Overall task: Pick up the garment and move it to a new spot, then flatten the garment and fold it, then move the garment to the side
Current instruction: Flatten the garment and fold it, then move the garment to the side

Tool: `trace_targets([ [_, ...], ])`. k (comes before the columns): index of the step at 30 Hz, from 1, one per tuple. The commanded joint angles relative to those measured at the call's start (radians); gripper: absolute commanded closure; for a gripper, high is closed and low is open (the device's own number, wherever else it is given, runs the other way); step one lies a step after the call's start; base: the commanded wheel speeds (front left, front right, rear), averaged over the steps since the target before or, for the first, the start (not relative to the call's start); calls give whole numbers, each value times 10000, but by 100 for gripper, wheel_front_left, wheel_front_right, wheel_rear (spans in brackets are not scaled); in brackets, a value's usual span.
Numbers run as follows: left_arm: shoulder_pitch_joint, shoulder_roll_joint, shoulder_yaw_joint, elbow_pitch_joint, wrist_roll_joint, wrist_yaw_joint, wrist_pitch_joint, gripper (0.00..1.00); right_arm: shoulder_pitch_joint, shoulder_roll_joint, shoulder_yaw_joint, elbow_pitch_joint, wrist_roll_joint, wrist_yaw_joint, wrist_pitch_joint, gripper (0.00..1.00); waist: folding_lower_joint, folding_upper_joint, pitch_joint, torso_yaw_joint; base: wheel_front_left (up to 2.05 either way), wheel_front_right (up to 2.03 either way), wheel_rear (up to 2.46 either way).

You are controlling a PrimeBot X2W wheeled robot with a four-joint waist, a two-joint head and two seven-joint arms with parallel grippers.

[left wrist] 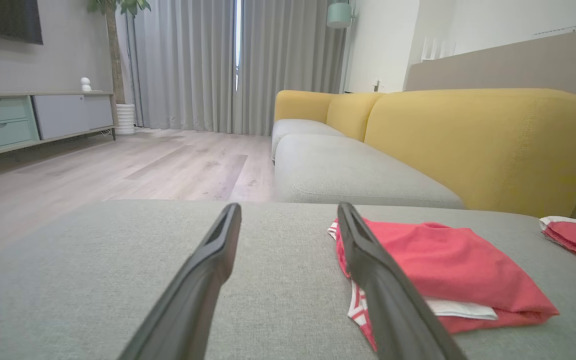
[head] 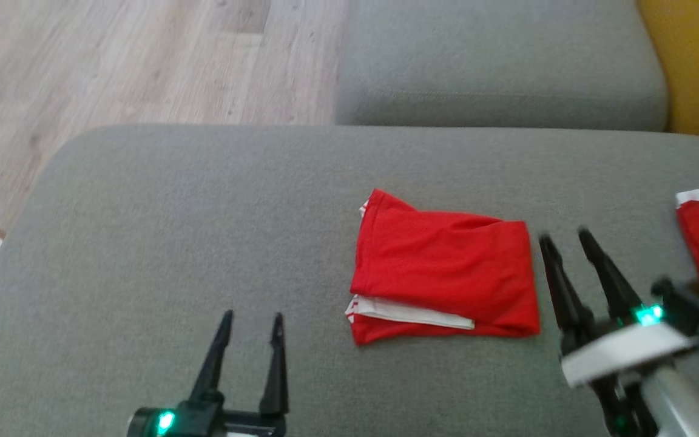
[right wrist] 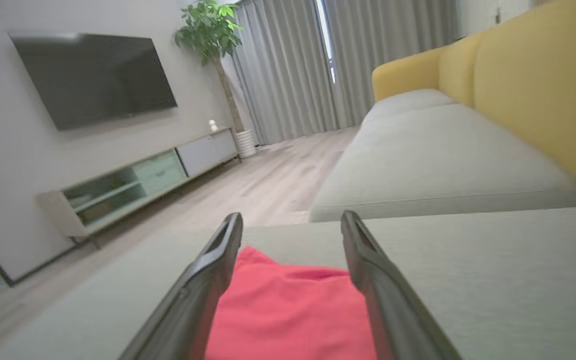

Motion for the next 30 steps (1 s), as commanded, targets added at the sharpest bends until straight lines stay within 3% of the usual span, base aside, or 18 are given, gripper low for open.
trace_targets([
  [1, -206, -87, 310, -344, 0, 24, -80, 0, -293, -147, 105, -318, 109, 67, -62, 0, 1, -1, -81, -78, 0, 0, 0],
  [3, 22, -87, 554, -450, 36, 146, -80, 0, 395, -294, -353, 117, -1353, 67, -262, 0, 1, -1, -256, -188, 0, 0, 0],
  [11, 686, -87, 1127, -425, 245, 140, -80, 0, 1792, 850, -2030, 143, -3582, 67, -322, 0, 1, -1, -513, -396, 0, 0, 0],
  [17, 835, -87, 1361, -226, 382, -6, -80, 0, 2244, 1399, -2349, -44, -4163, 67, -323, 0, 1, -1, -642, -396, 0, 0, 0],
  [30, 684, -87, 1334, -58, 379, -32, -80, 0, 2478, 1799, -2596, -228, -4436, 67, -324, 0, 1, -1, -675, -344, 0, 0, 0],
])
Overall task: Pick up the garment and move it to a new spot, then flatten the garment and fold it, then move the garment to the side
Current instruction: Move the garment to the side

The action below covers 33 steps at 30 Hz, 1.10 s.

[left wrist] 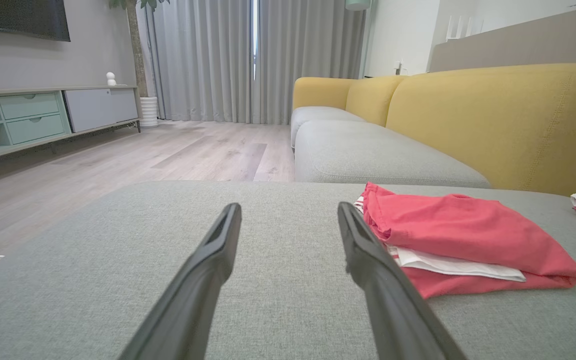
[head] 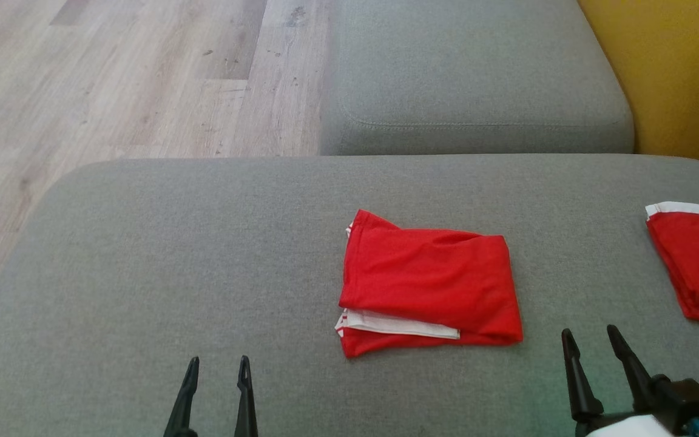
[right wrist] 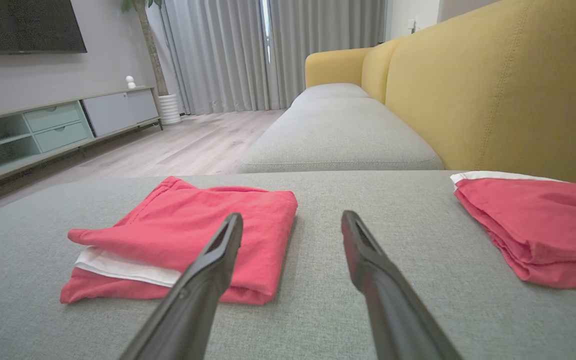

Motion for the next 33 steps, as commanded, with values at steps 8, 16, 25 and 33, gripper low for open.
trace_targets([
  [8, -511, -87, 256, -247, -50, 74, -82, 0, -114, -39, 164, -342, 86, 67, -137, 0, 0, -1, 25, -155, 0, 0, 0],
  [16, -555, -87, 190, -287, -18, 101, -82, 0, -150, -84, 301, -288, 19, 67, -137, 0, 0, -1, 138, -313, 0, 0, 0],
  [25, -846, -87, -184, -370, 45, 133, -82, 0, -869, -259, 403, -90, 200, 67, -137, 0, 0, -1, 886, -198, 0, 0, 0],
  [33, -1353, -87, -664, -361, 158, 203, -82, 0, -2330, -429, 535, 604, 621, 67, -137, 0, 0, -1, 1943, -11, 0, 0, 0],
])
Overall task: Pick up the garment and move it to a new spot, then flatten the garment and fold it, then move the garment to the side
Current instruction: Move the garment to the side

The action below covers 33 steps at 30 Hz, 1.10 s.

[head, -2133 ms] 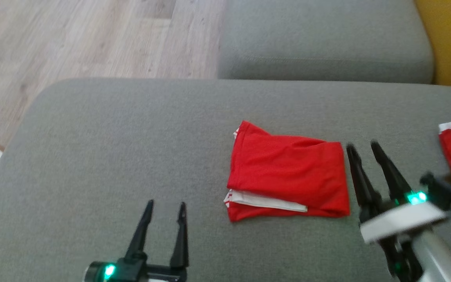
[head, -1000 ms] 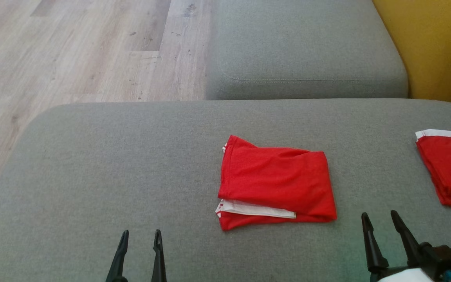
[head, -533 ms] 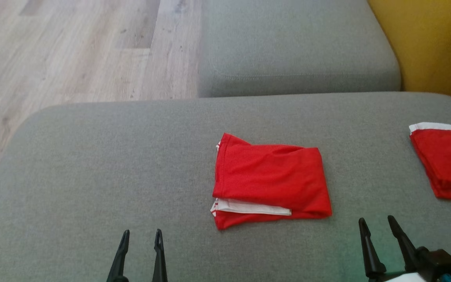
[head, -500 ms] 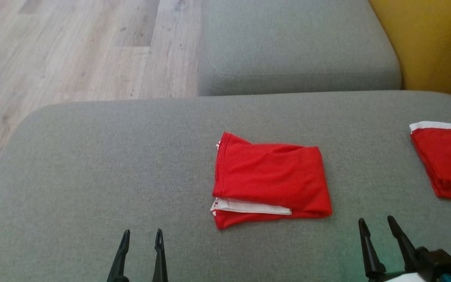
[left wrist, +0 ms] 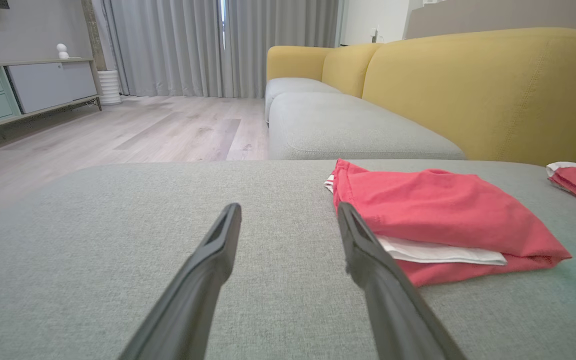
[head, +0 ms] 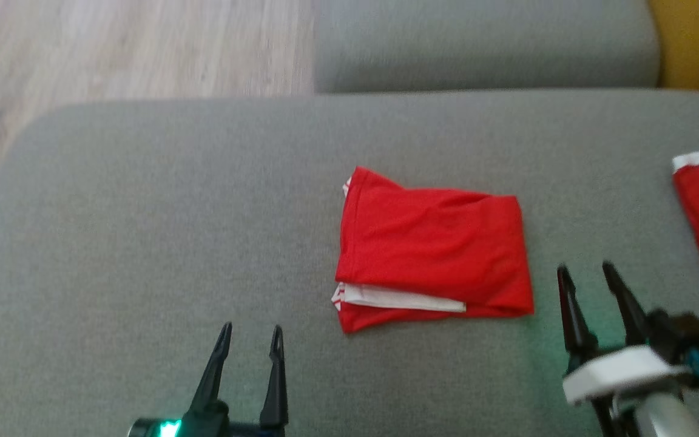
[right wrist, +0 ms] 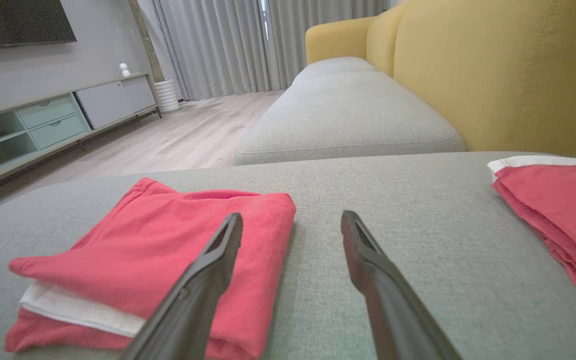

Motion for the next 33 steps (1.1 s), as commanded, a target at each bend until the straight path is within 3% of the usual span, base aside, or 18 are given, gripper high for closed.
trace_targets([
  [1, -643, -83, 158, -332, 127, 122, -82, 0, -812, -229, 264, -67, 153, 67, -137, 0, -1, 0, 517, 96, 0, 0, 0],
  [6, -1118, -84, -86, -369, 96, 242, -82, 0, -2054, -443, 708, 845, 860, 67, 32, 0, -1, 0, 1125, 157, 0, 0, 0],
  [11, -1560, -84, -385, -289, 69, 325, -82, 0, -3003, -548, 1325, 1498, 2517, 67, 1054, 0, -1, 0, 1515, 277, 0, 0, 0],
  [18, -1921, -84, -643, -155, -5, 427, -82, 0, -3685, -826, 1616, 2391, 3745, 67, 2124, 0, -1, 0, 1701, 393, 0, 0, 0],
  [24, -1997, -84, -691, -143, -75, 535, -82, 0, -3548, -645, 1882, 2621, 4677, 67, 2873, 0, -1, 0, 1598, 463, 0, 0, 0],
  [25, -1990, -84, -693, -135, -89, 540, -82, 0, -3436, -603, 1960, 2562, 4881, 67, 3045, 4, -1, 0, 1566, 464, 0, 0, 0],
  [27, -1970, -84, -688, -126, -113, 547, -82, 0, -3206, -562, 2104, 2356, 5262, 67, 3343, 59, -1, 0, 1507, 450, 0, 0, 0],
  [28, -1941, -84, -664, -133, -134, 563, -82, 0, -3019, -598, 2171, 2116, 5500, 67, 3418, 100, -1, 0, 1454, 418, 0, 0, 0],
  [33, -1880, -84, -614, -178, -140, 576, -82, 0, -2977, -984, 2154, 1833, 5315, 67, 3091, 100, -1, 0, 1373, 221, 0, 0, 0],
])
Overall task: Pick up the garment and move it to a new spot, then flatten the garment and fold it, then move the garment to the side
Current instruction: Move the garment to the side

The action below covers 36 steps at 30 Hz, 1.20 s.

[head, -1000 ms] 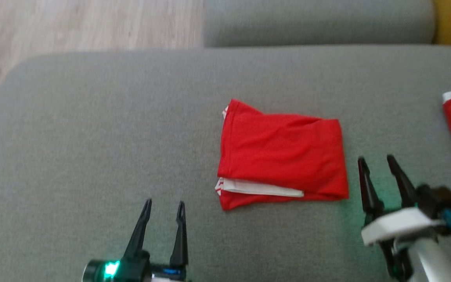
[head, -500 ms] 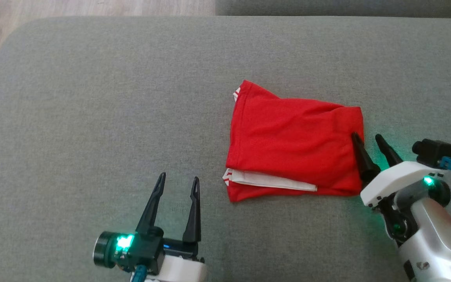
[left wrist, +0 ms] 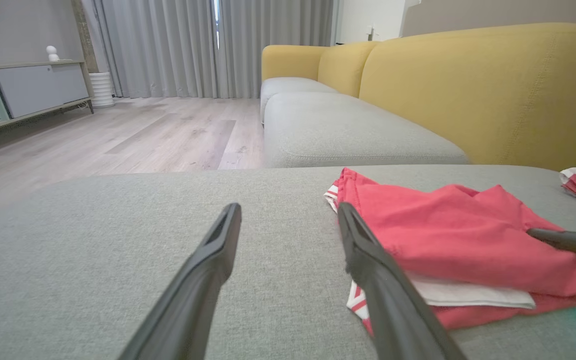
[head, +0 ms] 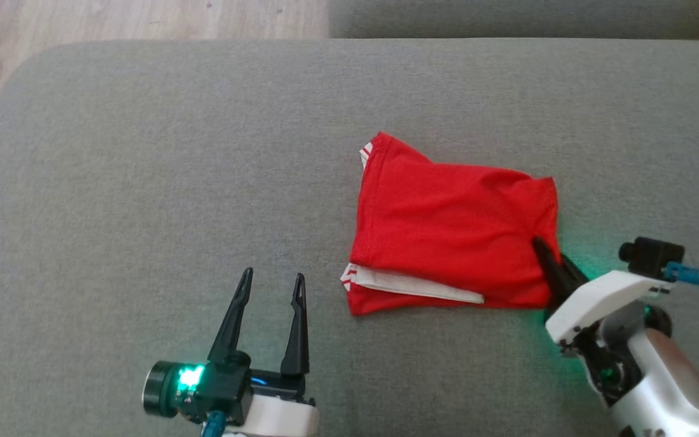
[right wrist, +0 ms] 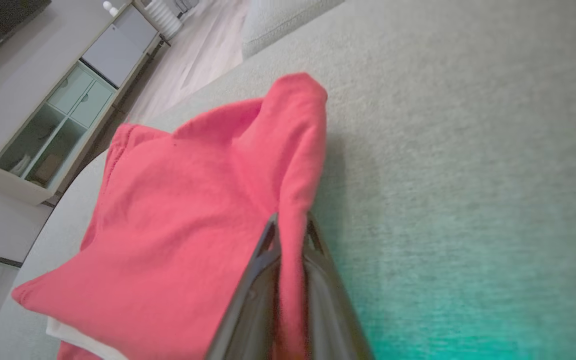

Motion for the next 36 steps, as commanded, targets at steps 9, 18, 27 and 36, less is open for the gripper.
trace_targets([
  [9, -319, -64, 459, -458, 201, -52, -80, 0, -1233, -2859, 591, -992, -1200, 67, 176, 100, 0, 0, 553, -920, 0, 0, 0],
  [18, -869, -64, 474, -549, 409, -118, -80, 0, -2277, -5818, 525, -1393, -1272, 67, 377, 100, 0, 0, 1495, -1476, 0, 0, 0],
  [27, -1334, -64, 509, -581, 537, -199, -80, 0, -2740, -7599, 165, -993, -1206, 67, 205, 100, 0, 0, 2069, -1532, 0, 0, 0],
  [36, -1578, -64, 517, -745, 490, -297, -80, 0, -2788, -8422, -221, -667, -2039, 67, 358, 100, 0, 0, 2239, -1392, 0, 0, 0],
])
